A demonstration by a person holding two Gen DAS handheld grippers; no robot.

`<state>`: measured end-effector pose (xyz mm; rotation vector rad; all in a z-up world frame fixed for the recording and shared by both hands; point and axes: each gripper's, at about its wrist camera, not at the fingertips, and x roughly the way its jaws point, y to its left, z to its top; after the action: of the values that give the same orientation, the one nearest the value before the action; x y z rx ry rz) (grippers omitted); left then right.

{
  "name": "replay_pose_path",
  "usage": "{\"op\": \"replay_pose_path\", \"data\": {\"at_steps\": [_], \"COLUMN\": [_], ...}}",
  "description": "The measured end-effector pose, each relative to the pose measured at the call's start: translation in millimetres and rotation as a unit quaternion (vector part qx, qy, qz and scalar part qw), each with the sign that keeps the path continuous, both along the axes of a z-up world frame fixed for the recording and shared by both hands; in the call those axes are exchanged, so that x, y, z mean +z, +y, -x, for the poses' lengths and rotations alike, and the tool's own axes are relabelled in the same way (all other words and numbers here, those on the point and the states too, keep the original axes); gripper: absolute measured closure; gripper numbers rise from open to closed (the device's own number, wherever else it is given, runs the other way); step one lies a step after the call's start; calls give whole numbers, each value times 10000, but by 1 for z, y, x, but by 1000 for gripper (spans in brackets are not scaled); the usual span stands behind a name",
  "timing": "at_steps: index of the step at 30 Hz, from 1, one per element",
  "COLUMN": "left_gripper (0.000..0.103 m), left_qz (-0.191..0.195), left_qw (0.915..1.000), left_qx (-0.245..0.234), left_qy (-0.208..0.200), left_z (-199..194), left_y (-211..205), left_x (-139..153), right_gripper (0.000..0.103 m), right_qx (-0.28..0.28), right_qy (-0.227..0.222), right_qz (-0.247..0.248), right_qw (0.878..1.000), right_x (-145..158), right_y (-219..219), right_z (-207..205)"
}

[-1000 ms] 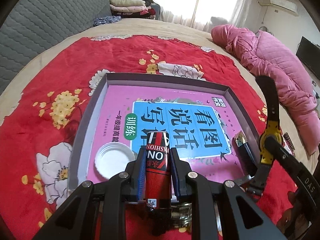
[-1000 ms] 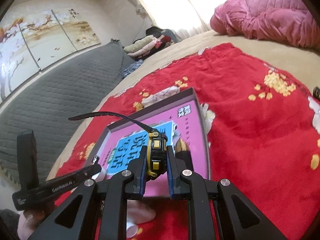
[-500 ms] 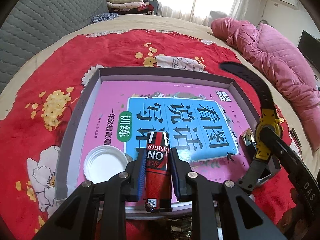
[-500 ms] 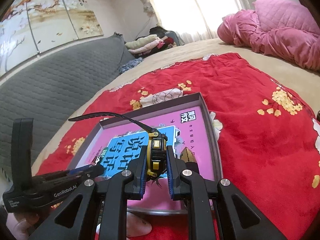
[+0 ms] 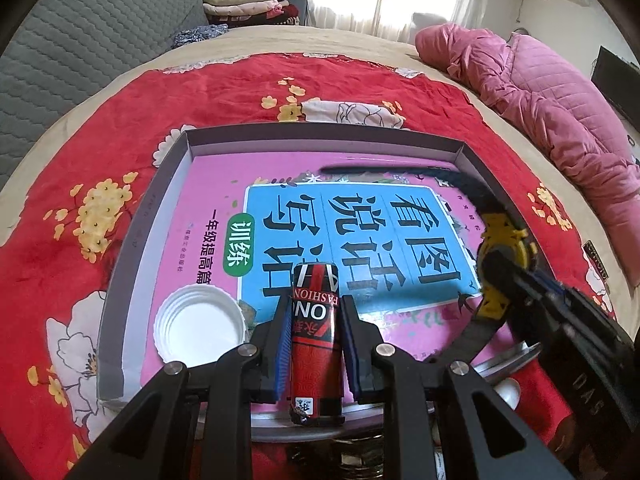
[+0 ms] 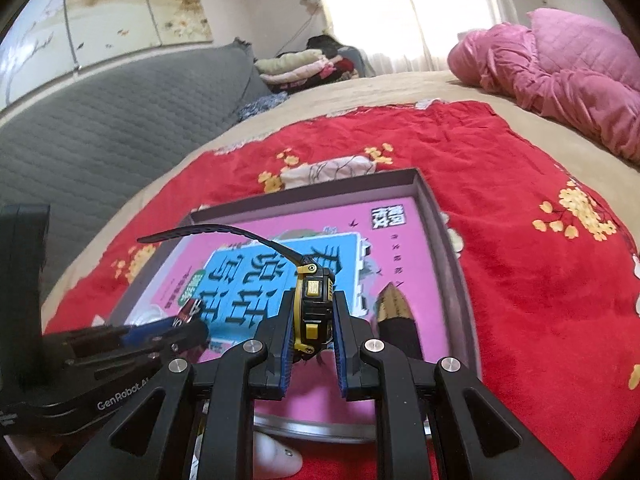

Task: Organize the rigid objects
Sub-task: 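Lower the red can into the box with the left tool while the right tool lowers the yellow watch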

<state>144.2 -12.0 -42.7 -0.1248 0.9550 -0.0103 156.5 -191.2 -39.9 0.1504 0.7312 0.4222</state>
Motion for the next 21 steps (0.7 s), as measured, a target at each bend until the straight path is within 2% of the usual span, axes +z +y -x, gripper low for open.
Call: {"op": "replay_pose_path", "data": {"at_steps": [6, 15, 21], "left_gripper": [80, 80, 80], "left_qz": [-18, -43, -44], "left_qw": [10000, 10000, 10000], "left_qx": [-6, 19, 42], "left_qy": [27, 32, 35], "left_z": [0, -1, -2], "left_y": [1, 2, 5], "left_x": [-3, -3, -4], "right_gripper": [85, 85, 84], "right_qx": [194, 350, 304], "right_qy": [181, 130, 286], "right_qz": [235, 1154, 1261], "right_qw": [9994, 9926, 9911], "right_x": [-5, -3, -6], "right_y": [10, 27, 25], "right_z": [-2, 2, -2]}}
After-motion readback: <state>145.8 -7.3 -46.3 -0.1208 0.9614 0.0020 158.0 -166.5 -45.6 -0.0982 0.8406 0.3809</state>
